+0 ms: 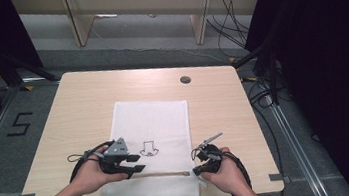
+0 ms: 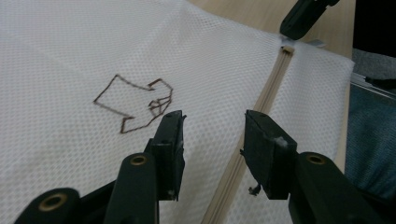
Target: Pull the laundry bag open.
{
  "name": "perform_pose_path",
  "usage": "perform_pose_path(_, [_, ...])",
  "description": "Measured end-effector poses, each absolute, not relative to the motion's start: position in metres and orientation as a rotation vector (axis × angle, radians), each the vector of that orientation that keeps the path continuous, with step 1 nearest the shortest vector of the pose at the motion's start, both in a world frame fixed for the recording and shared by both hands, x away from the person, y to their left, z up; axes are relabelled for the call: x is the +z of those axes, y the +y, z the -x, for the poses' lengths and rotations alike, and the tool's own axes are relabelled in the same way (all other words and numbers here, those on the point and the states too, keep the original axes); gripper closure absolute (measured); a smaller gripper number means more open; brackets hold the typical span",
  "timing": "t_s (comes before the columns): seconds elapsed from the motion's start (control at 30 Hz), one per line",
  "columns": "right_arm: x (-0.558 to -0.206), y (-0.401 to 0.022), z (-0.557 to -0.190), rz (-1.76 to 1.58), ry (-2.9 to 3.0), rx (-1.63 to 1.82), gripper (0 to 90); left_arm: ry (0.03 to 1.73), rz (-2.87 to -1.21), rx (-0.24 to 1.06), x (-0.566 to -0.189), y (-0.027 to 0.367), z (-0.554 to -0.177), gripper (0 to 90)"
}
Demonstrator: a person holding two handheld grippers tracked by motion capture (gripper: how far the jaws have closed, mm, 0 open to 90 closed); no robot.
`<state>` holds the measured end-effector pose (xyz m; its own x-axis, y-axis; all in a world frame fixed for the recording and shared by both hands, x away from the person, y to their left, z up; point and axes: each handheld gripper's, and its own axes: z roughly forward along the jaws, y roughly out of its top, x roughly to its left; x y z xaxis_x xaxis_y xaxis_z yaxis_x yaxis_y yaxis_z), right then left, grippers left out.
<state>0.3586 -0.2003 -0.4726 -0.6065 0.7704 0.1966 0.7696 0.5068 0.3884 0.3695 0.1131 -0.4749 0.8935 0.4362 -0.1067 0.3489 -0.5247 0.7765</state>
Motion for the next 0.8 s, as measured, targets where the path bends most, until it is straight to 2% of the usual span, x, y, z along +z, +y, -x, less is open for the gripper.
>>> perform_pose_path(0.33, [-0.480, -0.197, -0.359, -1.376, 2.743, 0.681, 90.0, 0.419, -2.224, 0.078, -0.476, 0.059, -0.366, 59.1])
perform_pose_path(0.8, [-0.482, -0.192, -0.358, -1.347, 2.754, 0.648, 90.0, 0.277, -2.314, 0.046, -0.487, 0.007, -0.367, 63.2])
